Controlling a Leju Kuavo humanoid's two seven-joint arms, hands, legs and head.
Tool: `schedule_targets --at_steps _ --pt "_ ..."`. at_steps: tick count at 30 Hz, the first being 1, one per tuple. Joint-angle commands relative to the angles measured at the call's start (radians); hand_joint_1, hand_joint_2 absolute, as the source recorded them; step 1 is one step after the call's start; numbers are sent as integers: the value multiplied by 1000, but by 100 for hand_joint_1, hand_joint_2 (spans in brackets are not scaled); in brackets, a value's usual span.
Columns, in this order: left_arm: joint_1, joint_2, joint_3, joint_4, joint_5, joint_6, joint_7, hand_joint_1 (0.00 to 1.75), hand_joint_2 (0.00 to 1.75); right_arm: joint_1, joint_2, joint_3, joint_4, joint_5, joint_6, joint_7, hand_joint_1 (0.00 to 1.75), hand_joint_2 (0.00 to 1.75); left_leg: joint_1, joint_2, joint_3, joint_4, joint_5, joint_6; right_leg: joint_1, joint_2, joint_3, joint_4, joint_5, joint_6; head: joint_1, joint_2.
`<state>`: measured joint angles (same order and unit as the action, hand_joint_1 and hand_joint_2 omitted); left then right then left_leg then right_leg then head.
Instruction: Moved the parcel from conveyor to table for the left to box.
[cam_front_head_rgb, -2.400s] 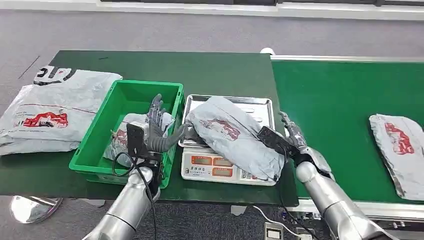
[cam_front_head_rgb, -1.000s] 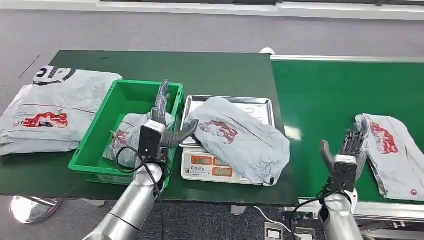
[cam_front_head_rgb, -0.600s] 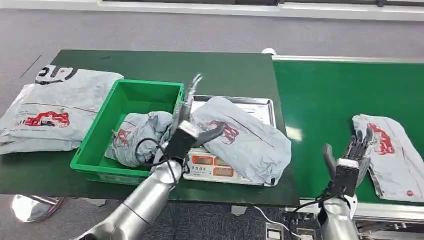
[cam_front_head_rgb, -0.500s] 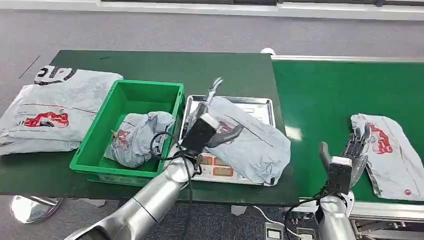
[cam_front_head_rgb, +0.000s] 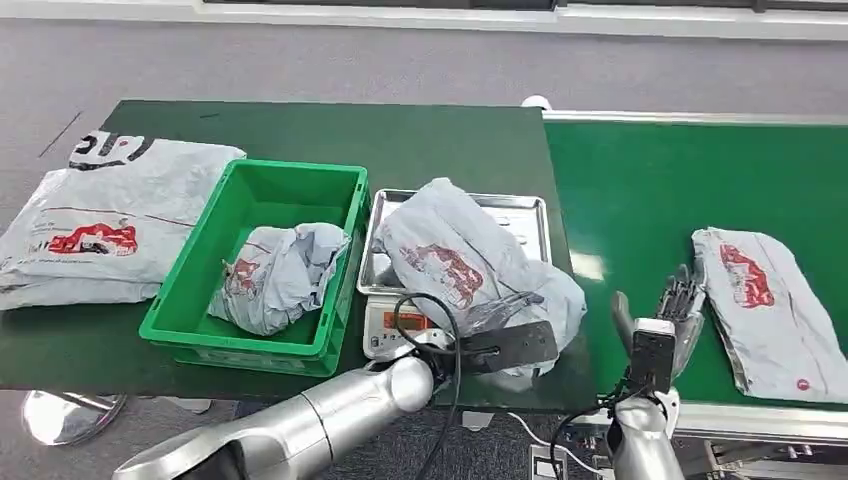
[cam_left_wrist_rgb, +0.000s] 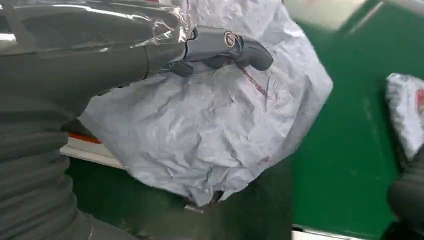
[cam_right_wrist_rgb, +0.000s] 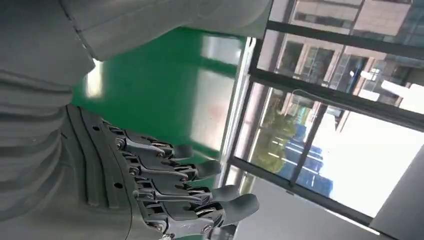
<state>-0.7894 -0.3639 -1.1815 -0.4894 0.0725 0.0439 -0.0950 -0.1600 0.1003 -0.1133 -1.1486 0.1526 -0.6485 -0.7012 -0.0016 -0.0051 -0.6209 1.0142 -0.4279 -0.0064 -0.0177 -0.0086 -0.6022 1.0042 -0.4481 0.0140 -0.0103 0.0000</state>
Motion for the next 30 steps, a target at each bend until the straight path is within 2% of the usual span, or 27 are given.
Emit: schedule_targets --at_steps 1,2,7,8,10,12,14,15,17,18,19,20,21,22,24,25,27,28,30 --pt "-64 15 -192 137 -95 150 86 0 175 -51 26 17 80 -4 16 3 0 175 1 4 4 -1 -1 -1 1 5 3 -2 1 -1 0 0" --pt "-65 15 -206 138 -122 190 88 0 175 -52 26 19 81 -6 20 3 0 175 1 5 3 -1 -1 0 1 5 3 -2 2 -1 0 0" --pt "-65 15 -206 138 -122 190 88 0 175 -52 26 19 81 -6 20 3 0 175 1 5 4 -2 0 -1 1 5 3 -2 3 -1 0 0" --pt "-64 15 -213 138 -191 298 121 0 175 -57 25 20 90 -14 54 3 0 175 1 5 5 -1 0 -1 1 4 4 -2 3 -1 0 0" --pt "-67 15 -227 168 -269 390 154 0 175 -85 27 18 123 -10 63 3 0 175 0 3 3 0 1 1 0 3 3 -1 2 -1 0 0" --pt "-70 15 -227 192 -314 438 162 0 175 -103 27 19 140 -10 63 3 0 175 1 7 5 -2 1 0 2 7 4 -3 4 -2 0 0" --pt "-59 15 -147 198 -301 562 70 0 175 -106 26 22 138 -14 53 3 0 175 1 7 5 -1 1 -1 1 6 3 -2 4 -2 0 0" --pt "-53 15 -90 194 -289 645 -9 0 175 -104 26 23 136 -17 49 3 0 175 1 5 4 -1 1 0 1 4 2 -1 3 -2 0 0" --pt "23 15 413 72 -598 654 -216 0 175 -101 24 31 134 -22 40 3 0 175 1 4 3 -1 2 0 1 4 2 -1 3 -2 0 0" --pt "84 15 575 -26 -626 654 -359 0 175 -101 22 32 134 -27 36 3 0 175 1 5 4 -2 2 -1 1 4 3 -2 3 -2 0 0" --pt "107 15 650 -93 -649 654 -479 0 175 -100 21 34 132 -32 35 3 0 175 0 4 3 -1 2 0 1 4 2 -1 3 -2 0 0" --pt "182 15 717 -242 -782 654 -535 0 175 -99 19 35 130 -40 16 3 0 175 0 2 3 -1 2 0 0 1 2 -1 2 -1 0 0" --pt "189 15 675 -264 -714 654 -579 0 175 -94 16 37 123 -49 14 3 0 175 0 2 4 -2 2 0 0 1 4 -2 2 -1 0 0" --pt "218 15 683 -349 -760 654 -602 0 175 -93 9 36 127 -56 16 3 0 175 0 2 4 -1 1 0 0 1 3 -1 2 -1 0 0" --pt "228 15 636 -377 -726 654 -589 0 175 -92 1 34 130 -67 14 3 0 175 0 3 3 0 1 0 0 3 2 -1 1 -1 0 0" --pt "205 15 619 -352 -748 654 -536 0 175 -95 -2 31 136 -80 16 3 0 175 0 3 3 0 0 1 0 3 2 -1 2 -1 0 0" --pt "62 15 329 -93 -669 654 -238 0 175 -89 -6 20 136 -84 16 3 0 175 0 6 6 -2 0 0 1 7 4 -3 2 -2 0 0" --pt "17 15 234 -33 -594 596 -130 0 175 -85 -9 14 136 -78 20 3 0 175 0 3 4 -1 0 0 0 4 3 -2 2 -1 0 0" --pt "-16 15 152 27 -592 529 -27 0 175 -79 -9 12 134 -72 24 3 0 175 1 -3 3 -1 1 0 2 -3 4 -3 1 -1 0 0"
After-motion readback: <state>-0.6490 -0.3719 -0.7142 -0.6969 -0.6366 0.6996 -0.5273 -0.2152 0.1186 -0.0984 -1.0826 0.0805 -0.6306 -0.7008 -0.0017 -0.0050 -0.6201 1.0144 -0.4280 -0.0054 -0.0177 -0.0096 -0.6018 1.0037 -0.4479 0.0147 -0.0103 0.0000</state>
